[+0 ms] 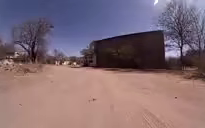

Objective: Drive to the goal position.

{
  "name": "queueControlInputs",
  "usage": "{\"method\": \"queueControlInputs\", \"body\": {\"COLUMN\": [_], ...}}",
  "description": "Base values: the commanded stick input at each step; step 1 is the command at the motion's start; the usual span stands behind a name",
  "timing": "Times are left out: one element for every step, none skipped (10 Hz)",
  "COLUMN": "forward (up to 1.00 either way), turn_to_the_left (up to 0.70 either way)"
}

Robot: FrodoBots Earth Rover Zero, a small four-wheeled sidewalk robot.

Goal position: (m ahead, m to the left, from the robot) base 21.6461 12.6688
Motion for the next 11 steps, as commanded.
{"method": "queueControlInputs", "body": {"forward": [1.00,1.00,1.00,1.00,1.00,1.00,1.00,1.00,1.00,1.00,1.00], "turn_to_the_left": [0.00,0.00,0.00,0.00,0.00,0.00,0.00,0.00,0.00,0.00,0.00]}}
